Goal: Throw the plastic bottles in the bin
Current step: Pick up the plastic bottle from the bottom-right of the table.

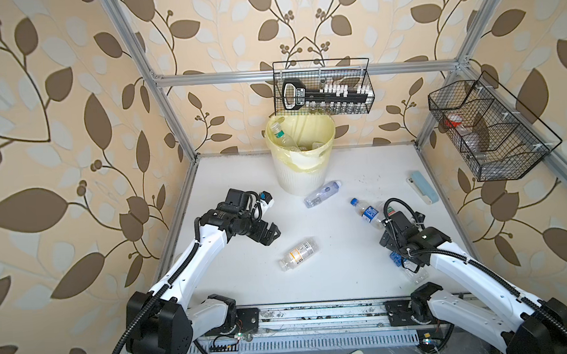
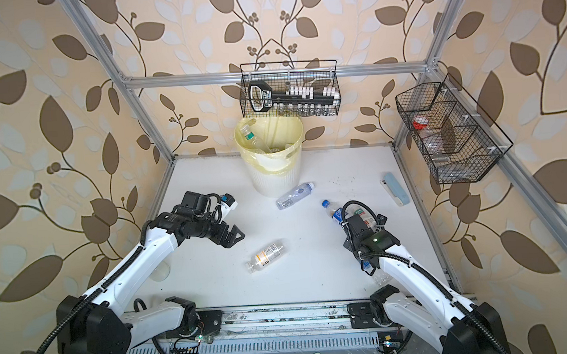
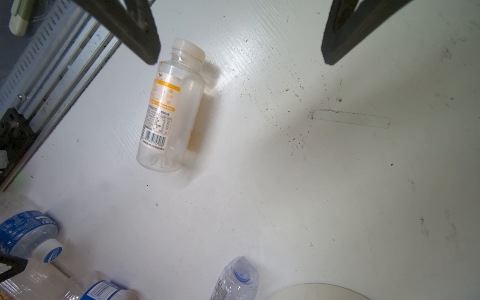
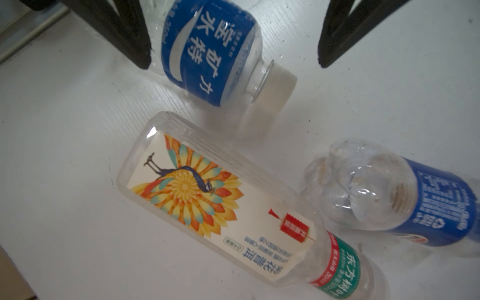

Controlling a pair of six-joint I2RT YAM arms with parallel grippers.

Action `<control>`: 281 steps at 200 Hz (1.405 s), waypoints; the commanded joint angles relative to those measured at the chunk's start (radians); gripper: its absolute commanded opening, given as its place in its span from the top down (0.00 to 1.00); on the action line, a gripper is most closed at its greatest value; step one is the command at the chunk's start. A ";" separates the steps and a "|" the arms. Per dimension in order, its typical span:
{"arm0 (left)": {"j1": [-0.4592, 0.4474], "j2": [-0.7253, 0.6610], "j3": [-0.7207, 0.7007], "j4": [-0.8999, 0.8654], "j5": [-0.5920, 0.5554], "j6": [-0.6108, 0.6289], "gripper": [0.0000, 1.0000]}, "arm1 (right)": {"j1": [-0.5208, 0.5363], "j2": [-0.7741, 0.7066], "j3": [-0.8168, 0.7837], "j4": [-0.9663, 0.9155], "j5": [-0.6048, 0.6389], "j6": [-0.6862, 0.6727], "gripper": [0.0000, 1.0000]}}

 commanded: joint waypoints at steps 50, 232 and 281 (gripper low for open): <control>0.046 -0.029 -0.020 -0.006 0.051 0.027 0.01 | 0.005 -0.033 -0.098 0.050 -0.034 0.129 0.00; 0.068 -0.027 -0.009 -0.022 0.067 0.029 0.01 | 0.179 0.037 -0.131 0.161 -0.041 0.193 0.22; 0.097 -0.027 -0.013 -0.021 0.079 0.029 0.01 | 0.217 0.046 -0.142 0.206 -0.051 0.197 0.46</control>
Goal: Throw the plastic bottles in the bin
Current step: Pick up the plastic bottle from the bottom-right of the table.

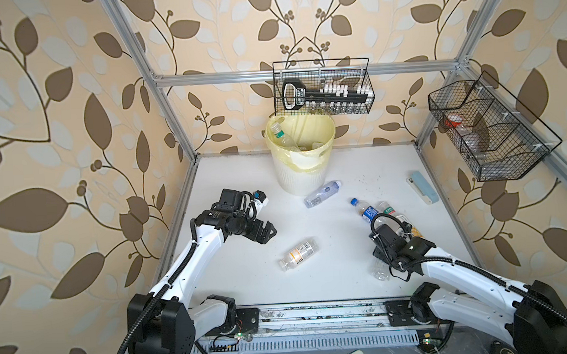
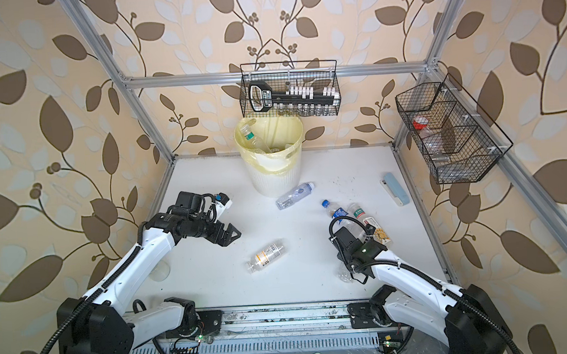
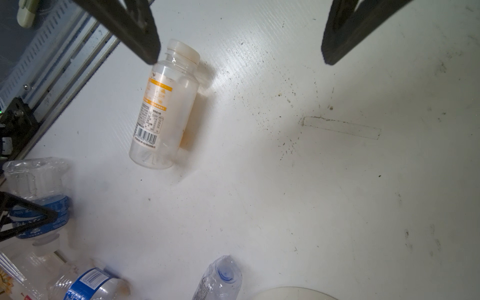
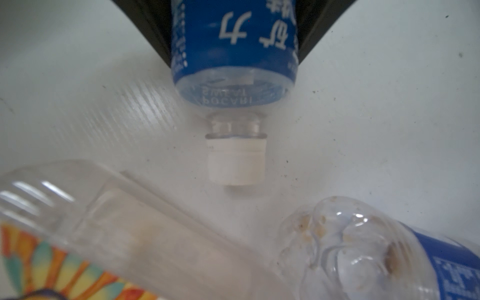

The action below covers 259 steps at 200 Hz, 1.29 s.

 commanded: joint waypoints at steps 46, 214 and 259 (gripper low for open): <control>0.044 -0.016 0.001 -0.023 0.054 0.025 0.01 | 0.065 0.008 0.006 0.043 -0.007 -0.003 0.51; 0.113 0.057 0.010 -0.002 -0.052 0.011 0.01 | 0.074 -0.102 0.051 0.225 -0.136 -0.398 0.52; 0.144 0.084 -0.002 0.032 -0.142 0.007 0.01 | -0.019 -0.069 0.095 0.248 -0.251 -0.559 0.52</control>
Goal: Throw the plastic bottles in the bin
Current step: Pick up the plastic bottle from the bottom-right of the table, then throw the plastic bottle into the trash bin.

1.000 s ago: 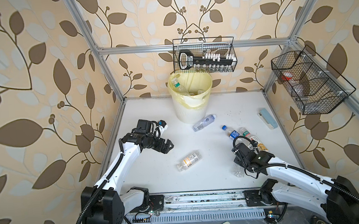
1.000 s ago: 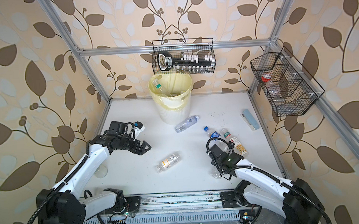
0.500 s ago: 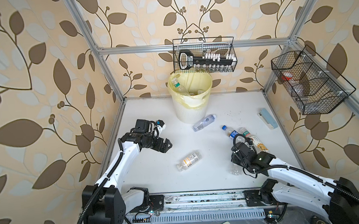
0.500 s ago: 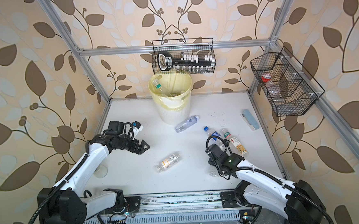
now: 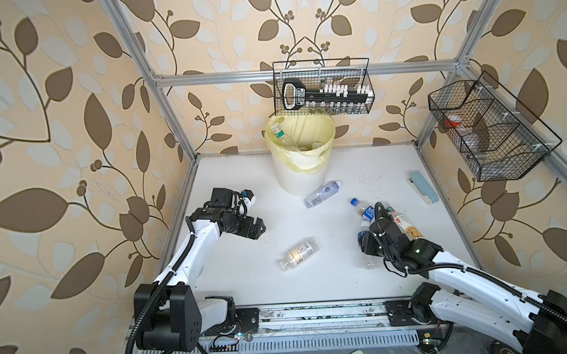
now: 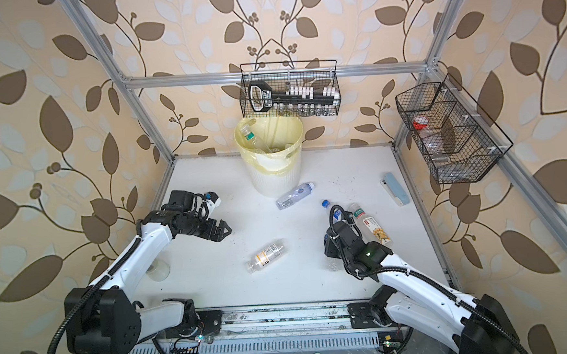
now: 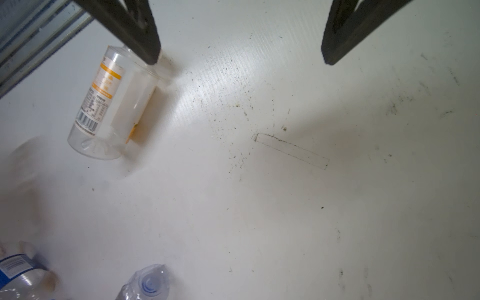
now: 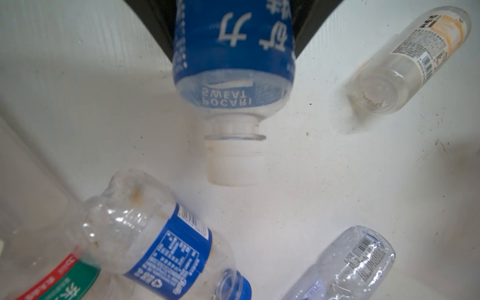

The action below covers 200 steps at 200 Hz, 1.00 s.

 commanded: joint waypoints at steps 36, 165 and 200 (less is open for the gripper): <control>0.067 0.022 -0.010 0.018 -0.081 0.012 0.01 | -0.117 0.028 0.104 0.040 -0.162 -0.193 0.53; 0.124 0.023 0.028 -0.014 0.058 0.008 0.01 | -0.148 0.127 0.326 0.153 -0.270 -0.165 0.55; 0.125 -0.007 0.029 -0.023 0.088 0.007 0.01 | -0.148 0.095 0.335 0.216 -0.251 -0.131 0.55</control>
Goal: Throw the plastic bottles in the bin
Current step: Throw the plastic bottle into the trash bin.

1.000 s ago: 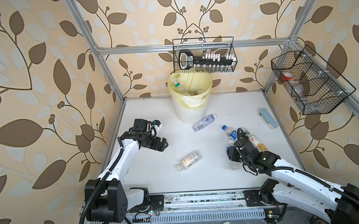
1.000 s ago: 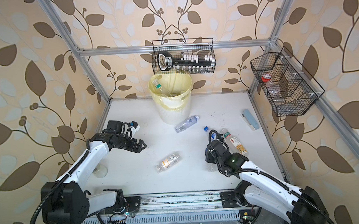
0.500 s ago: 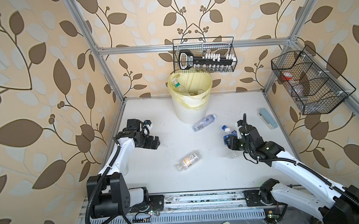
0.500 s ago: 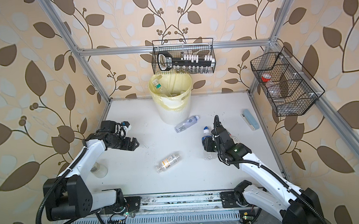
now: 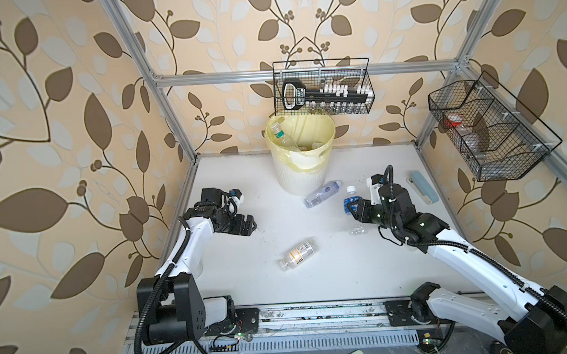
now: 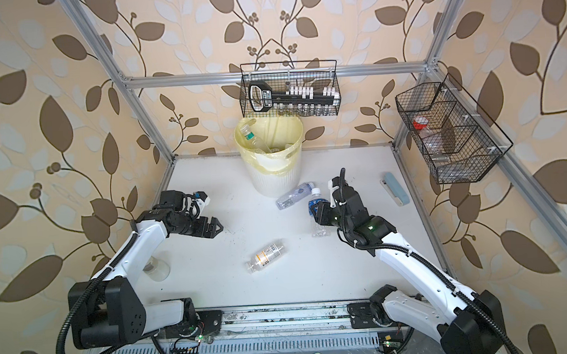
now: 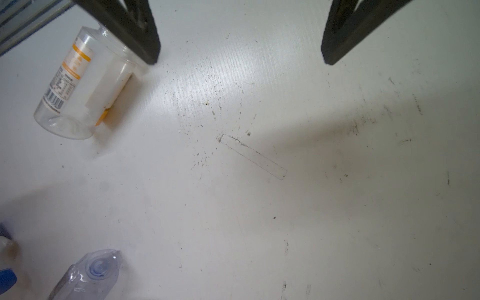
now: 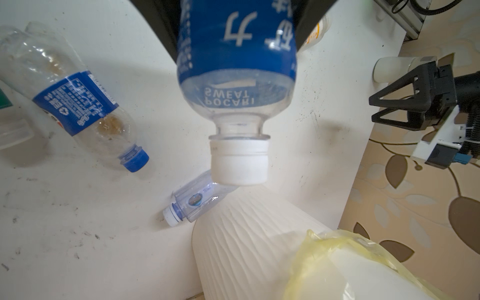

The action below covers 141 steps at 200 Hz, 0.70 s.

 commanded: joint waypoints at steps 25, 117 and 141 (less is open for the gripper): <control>0.001 -0.058 0.025 -0.034 0.055 0.015 0.01 | -0.003 -0.051 0.052 0.127 0.012 0.028 0.55; 0.002 -0.094 0.015 -0.039 0.046 0.032 0.01 | -0.003 -0.224 -0.010 0.240 0.110 -0.018 0.54; 0.002 -0.094 0.016 -0.044 0.048 0.032 0.01 | 0.002 -0.266 -0.062 0.315 0.105 -0.009 0.55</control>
